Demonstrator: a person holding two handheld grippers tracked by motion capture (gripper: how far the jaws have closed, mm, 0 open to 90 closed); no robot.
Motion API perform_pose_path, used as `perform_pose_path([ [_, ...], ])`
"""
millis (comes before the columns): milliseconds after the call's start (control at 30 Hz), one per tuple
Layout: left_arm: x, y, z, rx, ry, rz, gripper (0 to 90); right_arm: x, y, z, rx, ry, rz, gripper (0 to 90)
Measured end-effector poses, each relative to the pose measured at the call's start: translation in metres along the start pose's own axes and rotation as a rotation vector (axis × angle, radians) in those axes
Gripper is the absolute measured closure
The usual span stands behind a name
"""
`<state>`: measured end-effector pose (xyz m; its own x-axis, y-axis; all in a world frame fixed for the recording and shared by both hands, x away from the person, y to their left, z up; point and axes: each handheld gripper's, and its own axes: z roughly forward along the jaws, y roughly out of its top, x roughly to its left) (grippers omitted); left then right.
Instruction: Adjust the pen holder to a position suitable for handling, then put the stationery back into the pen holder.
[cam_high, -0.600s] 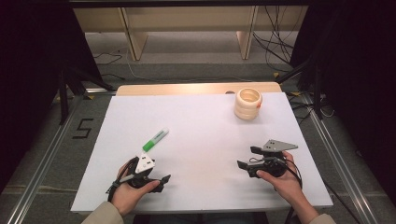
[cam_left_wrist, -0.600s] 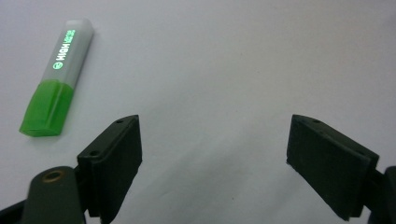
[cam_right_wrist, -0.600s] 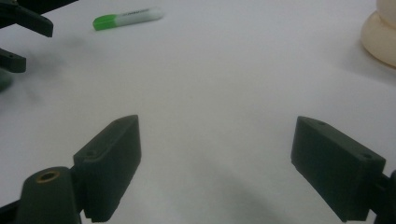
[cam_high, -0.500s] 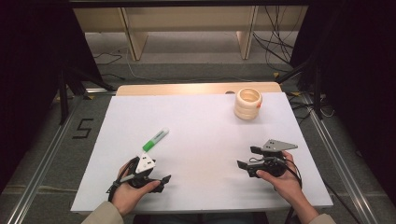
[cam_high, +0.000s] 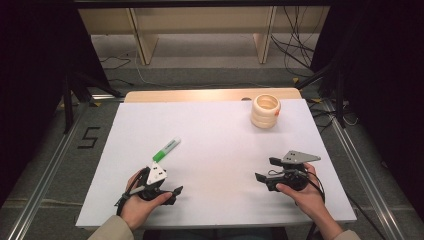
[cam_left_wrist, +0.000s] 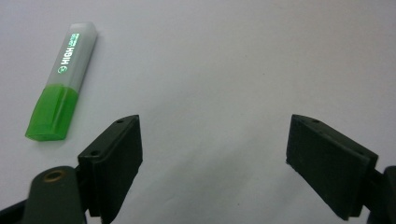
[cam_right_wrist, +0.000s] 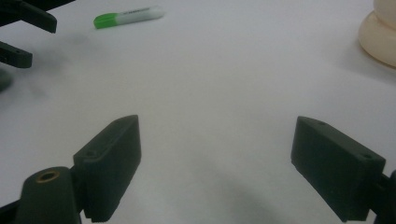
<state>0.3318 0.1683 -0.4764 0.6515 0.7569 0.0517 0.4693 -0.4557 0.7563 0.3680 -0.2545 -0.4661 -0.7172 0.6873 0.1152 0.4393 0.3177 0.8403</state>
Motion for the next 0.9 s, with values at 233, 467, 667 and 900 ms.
perform_pose_path([
  [233,0.002,0.000,-0.001,-0.008,0.006,-0.004,18.2,0.001,0.001,0.001,0.002,-0.001,0.003,16.7],
  [467,0.005,0.003,0.001,-0.017,0.050,-0.039,22.5,0.000,0.000,0.001,-0.001,-0.004,0.000,16.7],
  [667,0.011,0.005,-0.001,-0.031,0.096,-0.034,30.4,0.002,-0.001,-0.001,0.004,-0.001,-0.011,16.7],
  [900,0.028,0.014,0.003,-0.023,0.148,-0.031,35.2,0.003,0.000,0.000,0.006,-0.002,-0.017,16.6],
])
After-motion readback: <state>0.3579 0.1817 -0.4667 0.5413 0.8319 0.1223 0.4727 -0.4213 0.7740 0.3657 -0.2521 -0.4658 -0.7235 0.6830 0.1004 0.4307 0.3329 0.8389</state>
